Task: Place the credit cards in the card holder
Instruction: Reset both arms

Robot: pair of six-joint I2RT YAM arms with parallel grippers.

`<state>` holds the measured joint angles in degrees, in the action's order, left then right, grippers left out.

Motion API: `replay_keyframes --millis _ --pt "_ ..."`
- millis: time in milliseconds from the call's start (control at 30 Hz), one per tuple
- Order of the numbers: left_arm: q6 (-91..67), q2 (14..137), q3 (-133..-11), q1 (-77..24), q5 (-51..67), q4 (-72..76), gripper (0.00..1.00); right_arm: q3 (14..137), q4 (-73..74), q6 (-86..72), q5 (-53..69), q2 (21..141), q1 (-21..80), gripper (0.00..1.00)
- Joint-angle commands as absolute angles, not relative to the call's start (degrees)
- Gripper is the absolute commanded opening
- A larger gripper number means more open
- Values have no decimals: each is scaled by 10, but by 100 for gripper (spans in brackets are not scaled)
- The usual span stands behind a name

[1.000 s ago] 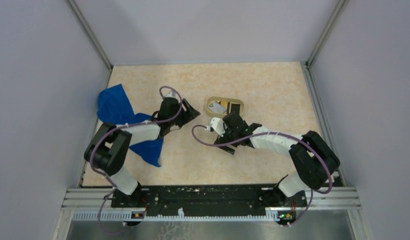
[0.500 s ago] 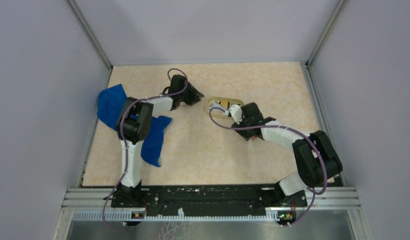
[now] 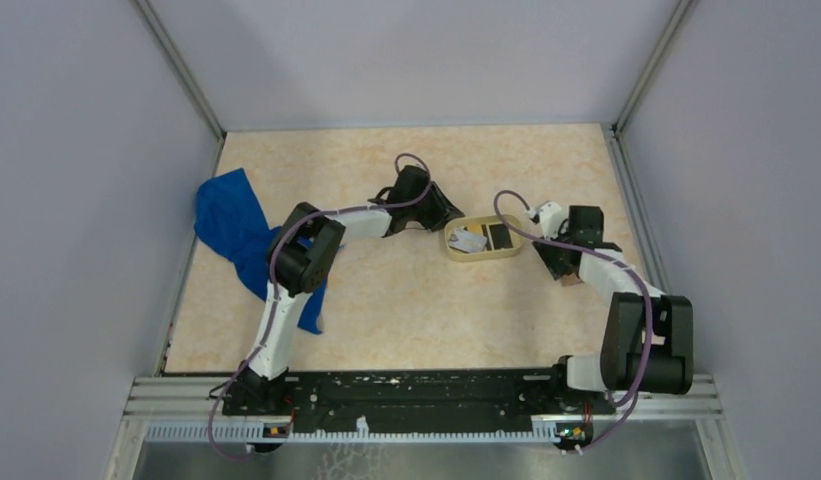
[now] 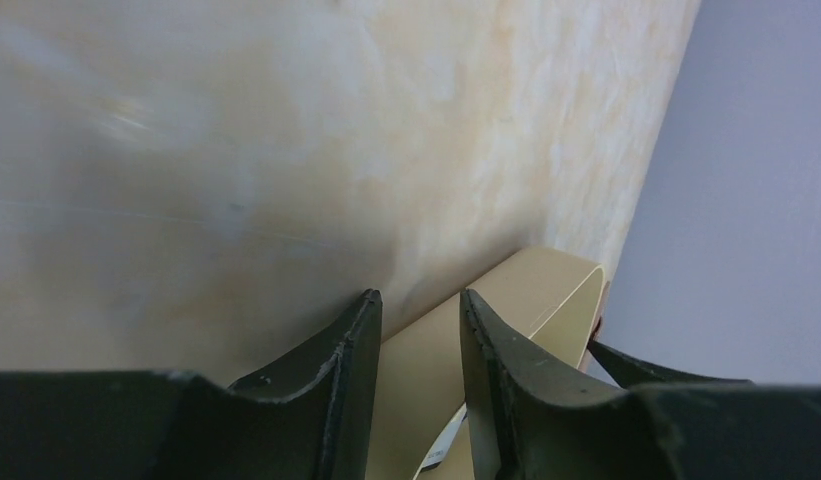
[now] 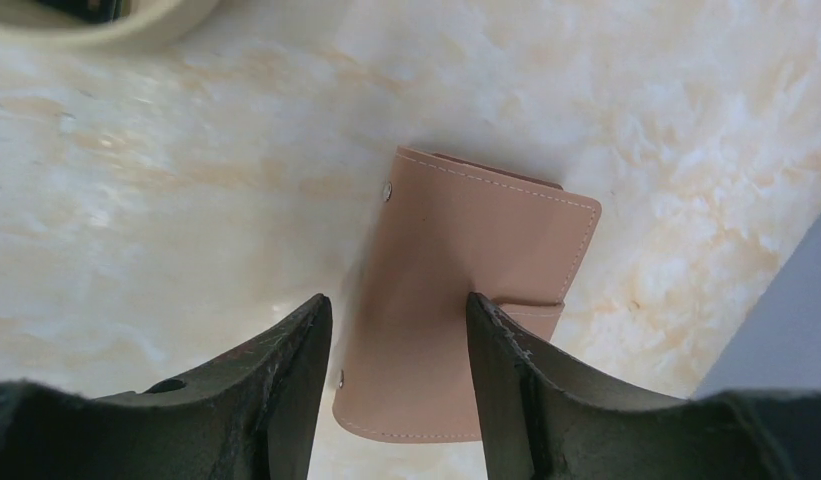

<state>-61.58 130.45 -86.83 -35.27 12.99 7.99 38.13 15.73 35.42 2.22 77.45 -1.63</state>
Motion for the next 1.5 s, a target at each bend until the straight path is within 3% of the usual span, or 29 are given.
replay_keyframes --millis 0,367,567,700,900,1133,1300,1467 --pt "-668 1360 -889 -407 90 36 42 387 169 394 71 756 -90 52" --pt "-697 1463 -1027 -467 121 35 41 435 216 444 155 762 -223 56" --pt "-642 1458 -1045 -466 129 58 43 478 313 470 267 705 -233 84" --pt "-585 1420 -1042 -457 128 62 45 514 368 441 358 667 -233 94" --pt "-410 1249 -909 -422 151 177 53 544 324 224 389 586 -232 99" --pt "-242 967 -698 -401 156 242 97 570 289 144 424 487 -232 98" --pt "-327 809 -526 -302 299 322 99 571 243 10 413 439 -232 98" --pt "-298 649 -405 -254 274 268 99 577 219 -70 416 422 -233 98"
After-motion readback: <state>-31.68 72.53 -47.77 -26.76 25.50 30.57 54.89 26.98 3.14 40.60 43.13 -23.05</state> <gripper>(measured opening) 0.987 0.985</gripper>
